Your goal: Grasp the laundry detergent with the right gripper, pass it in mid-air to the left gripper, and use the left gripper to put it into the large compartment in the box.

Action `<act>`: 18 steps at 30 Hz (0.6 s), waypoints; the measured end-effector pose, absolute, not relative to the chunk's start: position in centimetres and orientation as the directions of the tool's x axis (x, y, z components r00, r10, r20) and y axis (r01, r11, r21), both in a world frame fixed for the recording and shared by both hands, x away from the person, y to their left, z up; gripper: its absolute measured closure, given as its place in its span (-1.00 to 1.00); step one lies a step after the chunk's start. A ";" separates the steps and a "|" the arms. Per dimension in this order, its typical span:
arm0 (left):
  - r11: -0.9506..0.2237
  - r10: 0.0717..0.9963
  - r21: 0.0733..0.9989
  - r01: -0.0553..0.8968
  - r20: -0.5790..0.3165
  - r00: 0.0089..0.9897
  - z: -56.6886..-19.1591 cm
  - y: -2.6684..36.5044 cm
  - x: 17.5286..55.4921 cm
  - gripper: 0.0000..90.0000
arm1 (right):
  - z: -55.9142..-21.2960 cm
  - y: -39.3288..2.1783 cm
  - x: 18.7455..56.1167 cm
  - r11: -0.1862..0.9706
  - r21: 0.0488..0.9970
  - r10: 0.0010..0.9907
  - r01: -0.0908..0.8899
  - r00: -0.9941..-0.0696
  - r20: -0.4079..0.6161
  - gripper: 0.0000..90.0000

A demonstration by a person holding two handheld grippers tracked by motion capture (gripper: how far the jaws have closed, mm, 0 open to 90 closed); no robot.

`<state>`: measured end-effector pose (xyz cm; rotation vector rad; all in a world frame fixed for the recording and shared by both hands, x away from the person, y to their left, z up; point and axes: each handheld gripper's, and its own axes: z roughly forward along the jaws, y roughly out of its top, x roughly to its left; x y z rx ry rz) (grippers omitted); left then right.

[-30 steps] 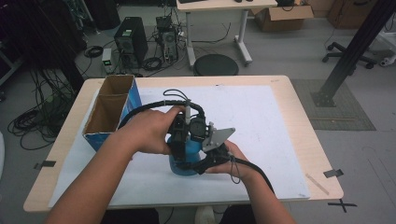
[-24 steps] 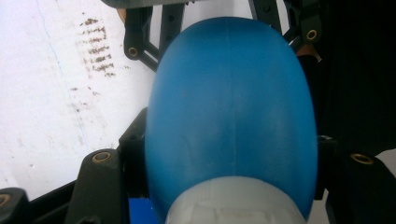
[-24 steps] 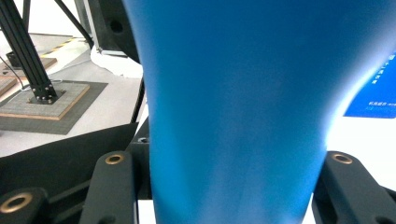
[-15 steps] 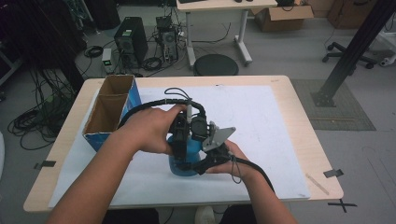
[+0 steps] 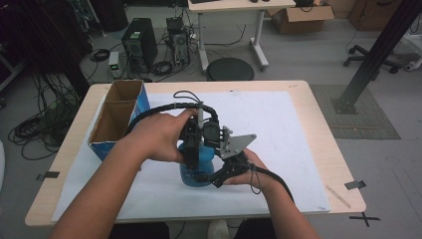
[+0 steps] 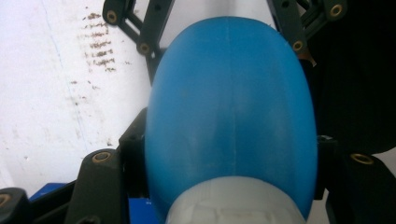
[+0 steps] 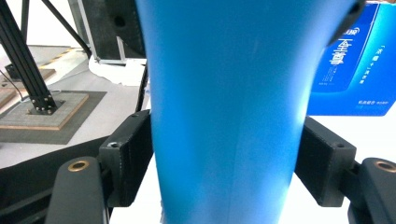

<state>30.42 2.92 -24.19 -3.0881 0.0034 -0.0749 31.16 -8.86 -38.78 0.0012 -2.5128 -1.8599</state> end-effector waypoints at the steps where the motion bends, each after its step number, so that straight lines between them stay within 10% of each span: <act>1: -0.999 0.004 -0.050 0.006 0.047 0.999 -24.2 2.9 30.5 -0.14 | -38.8 -9.0 31.2 0.290 0.957 -0.006 0.010 -1.000 0.012 -0.50; 6: -0.998 0.039 -0.052 0.040 0.029 0.999 -24.0 3.1 30.7 -0.14 | -39.0 -9.5 31.3 0.293 0.955 0.010 0.052 -0.999 0.051 -0.89; 18: -0.998 0.044 -0.048 0.045 0.037 0.998 -23.4 3.3 30.6 -0.14 | -37.9 -11.0 31.6 0.285 0.954 0.008 0.096 -0.995 0.098 -1.00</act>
